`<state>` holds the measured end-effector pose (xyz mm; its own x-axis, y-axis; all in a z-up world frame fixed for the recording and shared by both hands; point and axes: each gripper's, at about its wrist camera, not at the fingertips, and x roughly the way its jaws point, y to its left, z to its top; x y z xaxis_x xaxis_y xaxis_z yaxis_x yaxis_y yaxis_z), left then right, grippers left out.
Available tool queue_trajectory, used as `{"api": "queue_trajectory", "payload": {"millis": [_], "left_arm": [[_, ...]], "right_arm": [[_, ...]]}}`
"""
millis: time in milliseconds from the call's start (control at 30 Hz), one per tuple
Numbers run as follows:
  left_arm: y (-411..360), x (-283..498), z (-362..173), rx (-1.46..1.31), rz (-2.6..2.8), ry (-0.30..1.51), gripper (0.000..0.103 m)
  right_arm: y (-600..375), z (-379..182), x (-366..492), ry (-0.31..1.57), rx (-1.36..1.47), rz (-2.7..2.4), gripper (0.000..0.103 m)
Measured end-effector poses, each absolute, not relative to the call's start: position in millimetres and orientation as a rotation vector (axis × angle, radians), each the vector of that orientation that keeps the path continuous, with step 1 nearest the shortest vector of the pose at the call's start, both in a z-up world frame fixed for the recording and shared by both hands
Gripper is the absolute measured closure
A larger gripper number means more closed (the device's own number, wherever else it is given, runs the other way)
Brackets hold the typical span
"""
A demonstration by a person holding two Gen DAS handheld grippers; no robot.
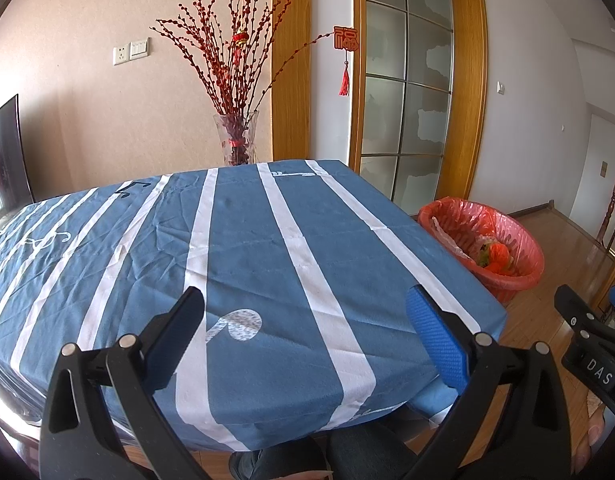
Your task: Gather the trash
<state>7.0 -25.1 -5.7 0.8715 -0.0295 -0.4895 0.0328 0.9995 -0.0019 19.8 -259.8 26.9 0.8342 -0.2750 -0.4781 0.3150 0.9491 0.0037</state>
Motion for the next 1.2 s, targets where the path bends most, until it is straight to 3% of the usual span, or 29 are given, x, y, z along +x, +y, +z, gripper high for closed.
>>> {"api": "queue_trajectory", "payload": {"millis": [1200], "left_arm": [[-19.7,14.8,-10.0,-0.007,-0.041,0.542,0.004]], "right_arm": [[-253.5,23.5,16.3,0.501,0.085,-0.311,0.003]]}}
